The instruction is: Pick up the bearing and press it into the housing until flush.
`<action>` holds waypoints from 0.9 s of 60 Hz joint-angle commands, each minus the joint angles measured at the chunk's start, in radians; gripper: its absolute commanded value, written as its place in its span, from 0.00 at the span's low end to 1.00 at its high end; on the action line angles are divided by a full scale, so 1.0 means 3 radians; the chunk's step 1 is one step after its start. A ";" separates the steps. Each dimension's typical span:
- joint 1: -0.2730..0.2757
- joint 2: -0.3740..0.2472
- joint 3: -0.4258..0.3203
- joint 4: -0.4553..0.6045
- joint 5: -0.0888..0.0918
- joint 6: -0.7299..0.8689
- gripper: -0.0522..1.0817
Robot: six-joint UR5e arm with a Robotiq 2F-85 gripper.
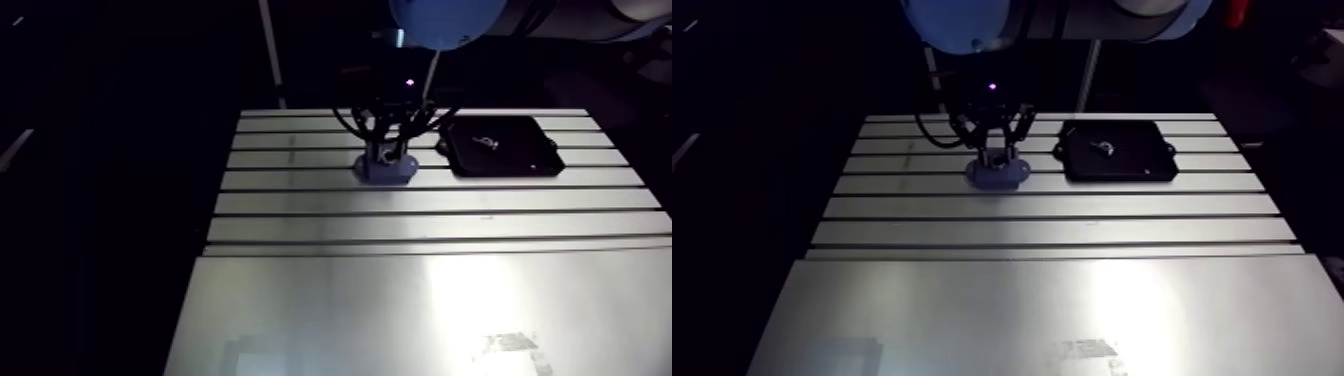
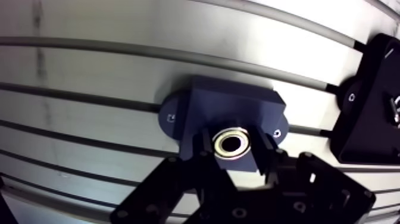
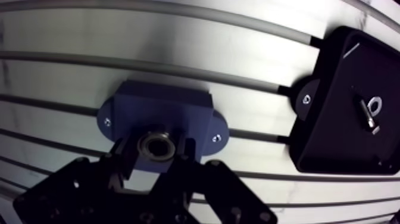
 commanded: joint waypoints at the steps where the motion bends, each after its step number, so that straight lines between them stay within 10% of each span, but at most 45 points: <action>1: 0.0001 -0.0025 -0.0004 -0.0003 -0.0001 0.0013 0.06; 33: 0.0001 -0.0238 -0.0173 0.0111 0.0004 0.0062 0.08; 37: 0.0001 -0.0255 -0.0225 0.0264 0.0009 0.0087 0.43; 39: 0.0001 -0.0275 -0.0249 0.0322 0.0025 0.0177 0.83; 41: 0.0001 -0.0290 -0.0254 0.0319 0.0025 0.0233 0.92; 54: 0.0015 -0.0282 -0.0271 0.0405 0.0039 0.0521 1.00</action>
